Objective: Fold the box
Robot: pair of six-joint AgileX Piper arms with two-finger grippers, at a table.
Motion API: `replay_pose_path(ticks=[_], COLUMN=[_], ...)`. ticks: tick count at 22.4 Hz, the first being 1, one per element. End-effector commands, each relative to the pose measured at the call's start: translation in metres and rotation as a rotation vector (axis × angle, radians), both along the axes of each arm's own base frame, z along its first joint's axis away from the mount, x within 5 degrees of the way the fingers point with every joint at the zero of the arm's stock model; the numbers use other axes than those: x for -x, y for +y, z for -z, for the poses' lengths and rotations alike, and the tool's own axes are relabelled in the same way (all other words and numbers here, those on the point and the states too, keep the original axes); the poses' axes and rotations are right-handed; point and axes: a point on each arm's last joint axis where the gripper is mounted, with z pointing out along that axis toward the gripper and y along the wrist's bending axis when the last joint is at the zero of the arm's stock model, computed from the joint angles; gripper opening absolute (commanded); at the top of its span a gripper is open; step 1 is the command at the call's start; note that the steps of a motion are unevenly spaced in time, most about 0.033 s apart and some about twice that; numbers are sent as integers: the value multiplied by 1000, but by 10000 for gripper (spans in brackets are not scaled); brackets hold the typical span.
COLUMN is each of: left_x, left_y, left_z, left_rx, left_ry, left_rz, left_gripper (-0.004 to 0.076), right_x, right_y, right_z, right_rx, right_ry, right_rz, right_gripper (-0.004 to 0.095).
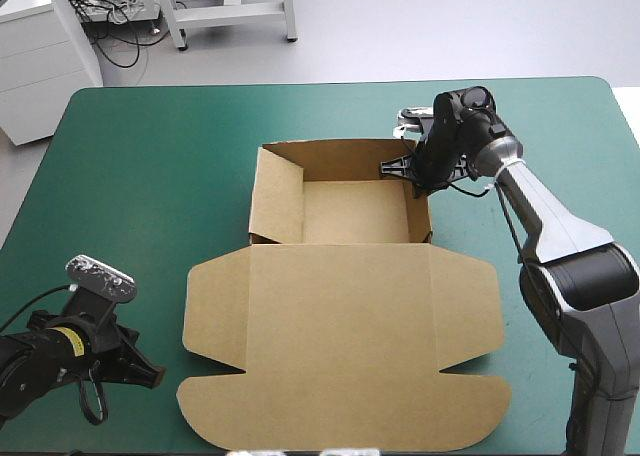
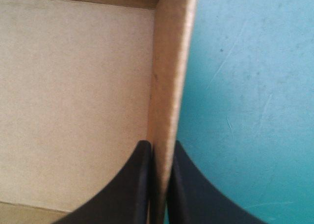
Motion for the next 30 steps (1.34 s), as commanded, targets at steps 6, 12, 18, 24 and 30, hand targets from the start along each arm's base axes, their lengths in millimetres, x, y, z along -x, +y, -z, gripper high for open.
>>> replay_pose_path(ticks=[6,12,18,24,30], left_x=[2,2,2,2,2], left_y=[1,2,2,2,2], left_z=[-5,-5,-5,-5,-5], left_rx=[-8,-10,-17,-20,-26], left_ry=[2,2,3,4,0], left_rz=[-6,-6,-8,-8,1], left_gripper=[-32,-32,-32,-32,-32], right_x=[6,2,-10,-4,13], right_y=[-10,-36,-117,-217,-301], right_z=[-34,-78,-101,-101,-89], right_rx=[48,284,217,223,64], right_ry=[-101,-305,-344,-316,-272], right_rz=[-26,3,247,482,668], right_gripper=[-23,-23,-23,-23,-23])
